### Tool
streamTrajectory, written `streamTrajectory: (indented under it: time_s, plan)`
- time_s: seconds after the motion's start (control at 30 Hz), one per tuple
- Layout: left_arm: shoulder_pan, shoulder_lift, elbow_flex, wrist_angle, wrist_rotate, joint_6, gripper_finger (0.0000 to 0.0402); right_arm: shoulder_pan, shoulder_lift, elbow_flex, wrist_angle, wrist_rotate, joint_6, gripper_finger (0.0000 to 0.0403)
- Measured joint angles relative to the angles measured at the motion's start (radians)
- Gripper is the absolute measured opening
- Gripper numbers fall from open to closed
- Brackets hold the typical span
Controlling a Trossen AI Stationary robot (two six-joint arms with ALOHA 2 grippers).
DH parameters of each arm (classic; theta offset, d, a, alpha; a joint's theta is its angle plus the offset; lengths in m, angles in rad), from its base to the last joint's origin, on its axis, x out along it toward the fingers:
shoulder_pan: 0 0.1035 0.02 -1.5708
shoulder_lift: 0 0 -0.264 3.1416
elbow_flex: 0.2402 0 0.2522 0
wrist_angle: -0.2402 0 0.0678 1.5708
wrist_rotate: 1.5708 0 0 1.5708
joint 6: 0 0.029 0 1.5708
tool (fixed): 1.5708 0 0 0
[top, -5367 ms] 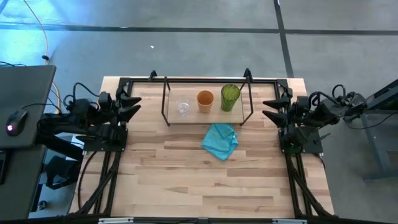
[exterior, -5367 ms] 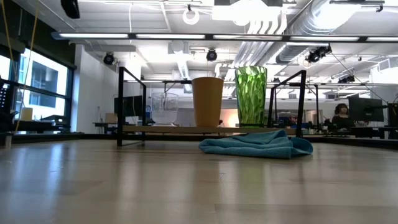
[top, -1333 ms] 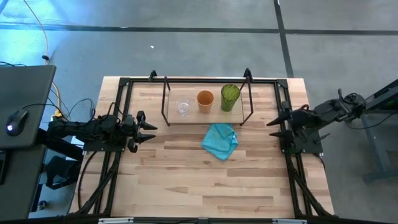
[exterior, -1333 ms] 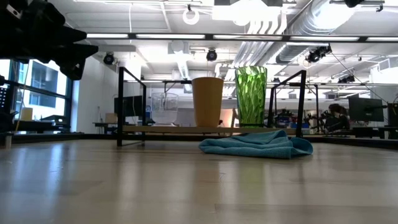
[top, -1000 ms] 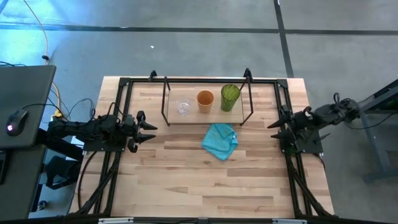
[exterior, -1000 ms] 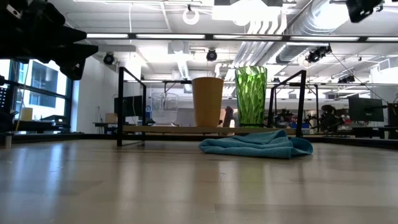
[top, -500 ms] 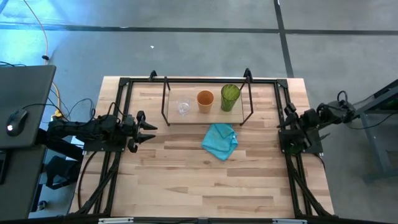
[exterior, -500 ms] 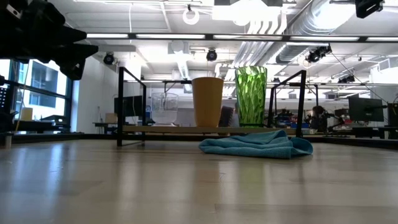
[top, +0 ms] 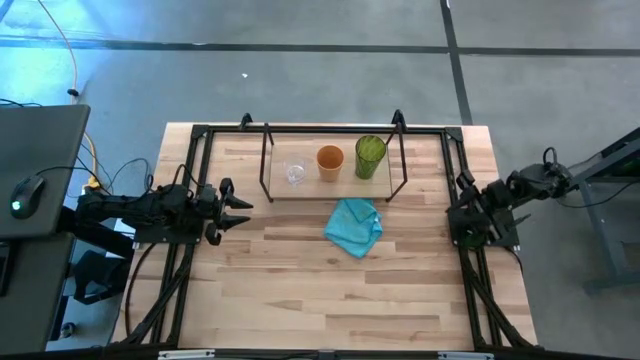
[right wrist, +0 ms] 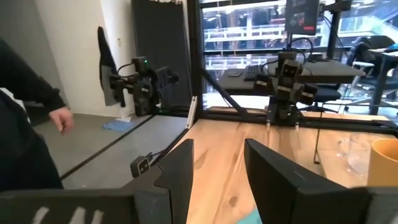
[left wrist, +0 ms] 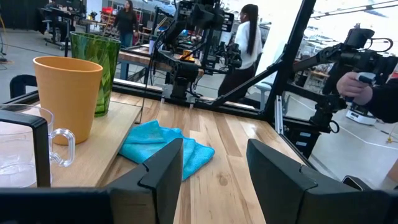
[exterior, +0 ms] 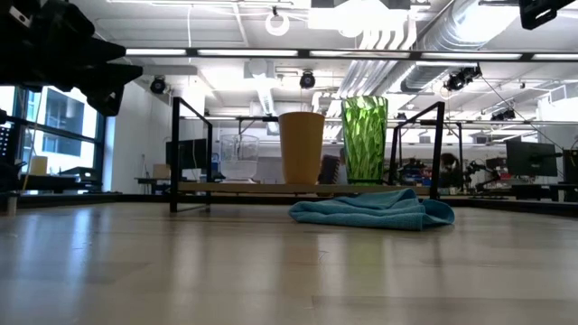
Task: Stack small to large cups/mugs on shelf
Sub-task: Return to Home Position
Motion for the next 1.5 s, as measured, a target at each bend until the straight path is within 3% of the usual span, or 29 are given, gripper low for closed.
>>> streamTrajectory:
  time_s: [0.2, 0.47, 0.73, 0.93, 1.13, 1.33, 1.5]
  plan:
    - [0.0, 0.0, 0.0, 0.0, 0.0, 0.0, 0.0168, 0.0, 0.0, 0.0, 0.031, -0.012, -0.032, 0.0133]
    - [0.0, 0.0, 0.0, 0.0, 0.0, 0.0, 0.0168, 0.0, -0.001, 0.0, 0.171, -0.122, -0.115, 0.0133]
    - [0.0, 0.0, 0.0, 0.0, 0.0, 0.0, 0.0168, 0.0, -0.001, 0.008, 0.013, -0.017, -0.055, 0.0133]
    - [0.0, 0.0, 0.0, 0.0, 0.0, 0.0, 0.0168, 0.003, -0.001, 0.169, -0.103, 0.078, -0.083, 0.0133]
    - [0.0, 0.0, 0.0, 0.0, 0.0, 0.0, 0.0168, 0.06, 0.0, 0.355, -0.119, 0.093, -0.121, 0.0133]
    - [0.0, 0.0, 0.0, 0.0, 0.0, 0.0, 0.0168, 0.145, 0.0, 0.223, -0.098, 0.116, -0.039, 0.0133]
    - [0.0, 0.0, 0.0, 0.0, 0.0, 0.0, 0.0168, 0.201, 0.0, 0.094, -0.04, 0.071, 0.008, 0.0133]
